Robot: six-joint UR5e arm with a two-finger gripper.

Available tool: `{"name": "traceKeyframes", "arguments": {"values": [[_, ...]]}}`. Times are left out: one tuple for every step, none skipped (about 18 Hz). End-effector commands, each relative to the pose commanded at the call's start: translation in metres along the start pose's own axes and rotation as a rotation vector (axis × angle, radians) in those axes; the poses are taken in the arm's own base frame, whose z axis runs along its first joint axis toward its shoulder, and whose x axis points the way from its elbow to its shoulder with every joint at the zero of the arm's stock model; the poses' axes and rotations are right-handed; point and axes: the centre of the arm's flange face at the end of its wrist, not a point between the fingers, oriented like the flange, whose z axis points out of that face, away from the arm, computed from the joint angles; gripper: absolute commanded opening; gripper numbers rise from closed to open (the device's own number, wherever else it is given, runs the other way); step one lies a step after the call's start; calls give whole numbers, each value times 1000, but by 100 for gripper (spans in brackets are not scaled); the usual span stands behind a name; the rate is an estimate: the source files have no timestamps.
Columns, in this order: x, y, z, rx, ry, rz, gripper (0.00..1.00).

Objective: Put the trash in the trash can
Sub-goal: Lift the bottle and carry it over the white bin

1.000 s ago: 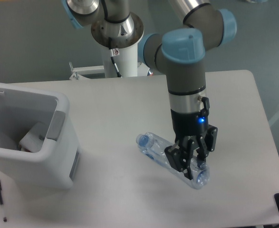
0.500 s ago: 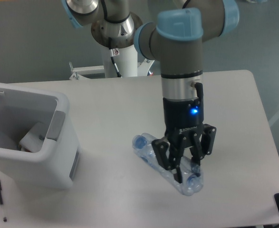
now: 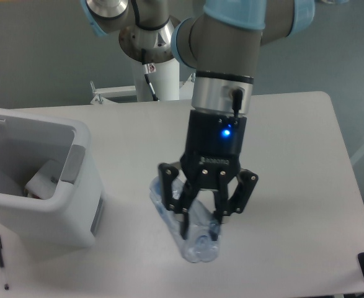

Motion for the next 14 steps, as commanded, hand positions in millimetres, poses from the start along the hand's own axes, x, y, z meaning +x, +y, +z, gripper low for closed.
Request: {"name": "traceKeyframes", "arguments": {"values": [[5,-5,-3,12,22,17,41],[11,-6,-2,19,67,21,41],[14,-7,-3,26,98,27,41],[17,-9,-4,30,105,32,41],[20,-12,-6,37,107,38,41],[27,-14,-5,37,117,39,40],[42,-16,-4,37,133,51,40],[58,-16,-1,35,152,62,40],[72,-15,4,31,172,71,40],[84,-15,5,28,186,68,40],[96,-15,9,23,201,70,40],[111,-12,15,15,230,74,40],[123,-8,22,4,256,75,40],[127,-4,26,-6,264,73,40]]}}
